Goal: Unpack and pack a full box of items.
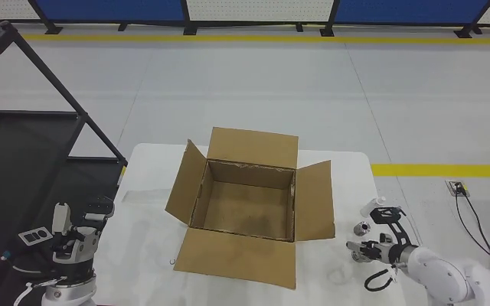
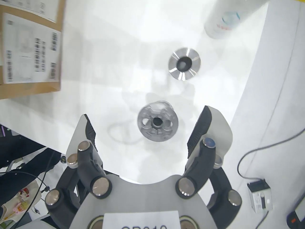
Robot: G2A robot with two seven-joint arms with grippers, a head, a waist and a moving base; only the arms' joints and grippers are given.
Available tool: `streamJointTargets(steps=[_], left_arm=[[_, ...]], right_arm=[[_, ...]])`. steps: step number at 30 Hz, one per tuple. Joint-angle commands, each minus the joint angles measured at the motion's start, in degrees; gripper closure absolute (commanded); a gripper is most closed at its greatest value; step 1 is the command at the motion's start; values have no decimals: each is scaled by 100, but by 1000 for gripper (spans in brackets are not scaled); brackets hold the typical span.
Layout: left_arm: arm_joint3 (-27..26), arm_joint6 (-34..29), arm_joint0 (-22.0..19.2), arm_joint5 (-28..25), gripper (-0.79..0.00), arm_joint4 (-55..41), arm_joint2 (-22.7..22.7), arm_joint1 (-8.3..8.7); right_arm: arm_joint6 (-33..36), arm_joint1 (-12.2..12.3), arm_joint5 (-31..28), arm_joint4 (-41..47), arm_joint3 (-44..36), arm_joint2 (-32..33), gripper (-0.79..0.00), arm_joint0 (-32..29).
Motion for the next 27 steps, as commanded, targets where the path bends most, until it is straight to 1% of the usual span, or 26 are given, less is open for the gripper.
streamJointTargets(steps=[1, 2, 3, 4, 5, 6, 7, 8, 10, 12, 13, 15, 18, 22, 27], left_arm=[[0, 0, 0, 0, -785, 0, 0, 0], [0, 0, 0, 0, -785, 0, 0, 0], [0, 0, 0, 0, -785, 0, 0, 0], [0, 0, 0, 0, -785, 0, 0, 0], [0, 0, 0, 0, -785, 0, 0, 0], [0, 0, 0, 0, -785, 0, 0, 0], [0, 0, 0, 0, -785, 0, 0, 0], [0, 0, 0, 0, -785, 0, 0, 0], [0, 0, 0, 0, -785, 0, 0, 0], [0, 0, 0, 0, -785, 0, 0, 0], [0, 0, 0, 0, -785, 0, 0, 0], [0, 0, 0, 0, -785, 0, 0, 0], [0, 0, 0, 0, -785, 0, 0, 0], [0, 0, 0, 0, -785, 0, 0, 0], [0, 0, 0, 0, -785, 0, 0, 0]], right_arm=[[-278, 16, -421, 582, -167, 211, -782, -204], [-380, 24, -560, 795, -240, 312, -785, -307], [-484, 30, -629, 990, -323, 403, -757, -397], [-583, 33, -649, 1176, -429, 470, -776, -479], [-657, 34, -688, 1383, -559, 504, -730, -556], [-754, 31, -639, 1653, -652, 552, -727, -621], [-791, 29, -589, 1949, -745, 574, -767, -668], [-728, 35, -585, 2205, -828, 577, -785, -694], [-506, 54, -446, 2712, -899, 555, -785, -633], [-152, 86, -411, 3153, -861, 444, -767, -431], [-54, 104, -309, 3235, -785, 425, -785, -295], [94, 137, -24, 3201, -633, 310, -785, -10], [383, 176, 164, 3402, -261, 44, -785, 492], [576, 228, 269, 3503, 241, -184, -785, 1062], [663, 275, 376, 3507, 659, -467, -785, 1519]])
